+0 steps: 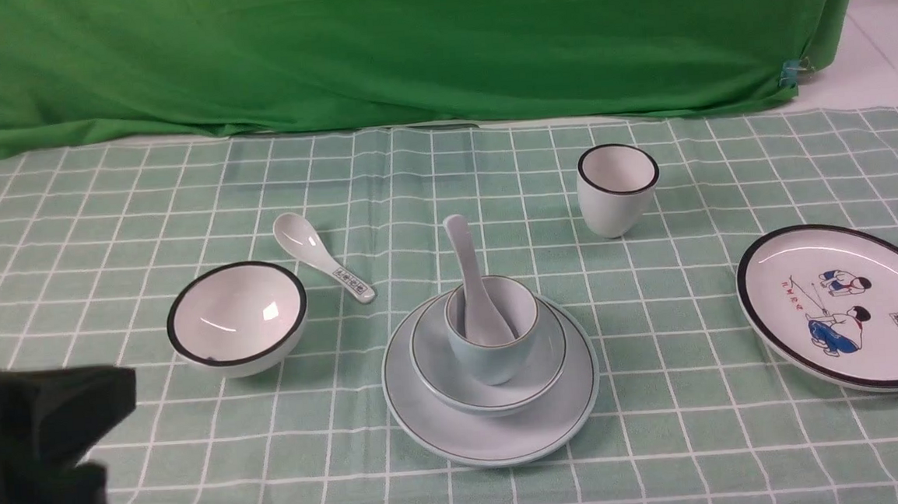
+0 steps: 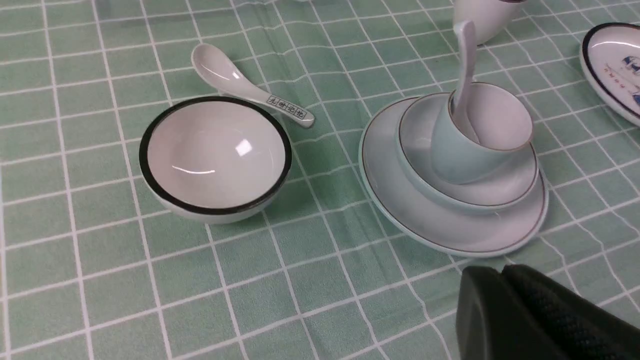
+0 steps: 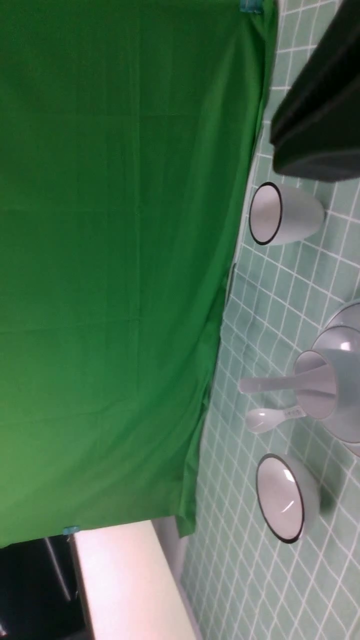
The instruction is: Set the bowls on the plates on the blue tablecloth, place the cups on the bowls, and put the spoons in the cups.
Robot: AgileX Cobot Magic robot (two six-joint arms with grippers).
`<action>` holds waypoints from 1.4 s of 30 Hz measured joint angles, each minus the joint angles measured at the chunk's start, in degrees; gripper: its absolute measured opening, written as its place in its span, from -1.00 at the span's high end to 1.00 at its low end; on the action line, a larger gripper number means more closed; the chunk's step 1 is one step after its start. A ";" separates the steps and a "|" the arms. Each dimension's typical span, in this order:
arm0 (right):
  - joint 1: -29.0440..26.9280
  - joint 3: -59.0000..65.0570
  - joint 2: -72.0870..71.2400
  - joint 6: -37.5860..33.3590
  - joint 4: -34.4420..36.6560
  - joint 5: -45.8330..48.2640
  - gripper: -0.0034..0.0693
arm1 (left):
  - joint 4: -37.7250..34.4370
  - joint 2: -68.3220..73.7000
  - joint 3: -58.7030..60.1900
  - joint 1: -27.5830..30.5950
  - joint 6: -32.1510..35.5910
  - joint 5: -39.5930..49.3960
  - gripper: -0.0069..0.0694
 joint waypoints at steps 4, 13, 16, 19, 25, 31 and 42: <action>0.00 0.30 0.00 0.00 0.00 -0.20 0.77 | -0.73 -10.61 5.83 0.00 0.22 0.02 0.80; -0.05 0.30 0.00 0.00 0.00 -0.20 0.72 | -6.36 -17.84 7.76 0.00 0.28 1.52 0.79; -0.05 0.30 0.00 0.00 0.00 -0.20 0.72 | -6.50 -17.84 7.76 0.00 0.28 1.52 0.79; -0.05 0.30 0.00 0.00 0.00 -0.20 0.71 | -6.55 -17.84 7.76 0.00 0.33 1.52 0.79; -0.05 0.30 0.00 0.00 0.00 -0.20 0.67 | -6.55 -17.99 8.44 0.06 3.35 -7.72 0.79; -0.05 0.30 0.00 0.00 0.00 -0.20 0.59 | -18.58 -22.48 18.87 11.67 23.85 -28.47 0.79; -0.05 0.30 0.00 0.00 0.00 -0.20 0.52 | -16.21 -32.58 37.86 24.82 27.74 -32.06 0.79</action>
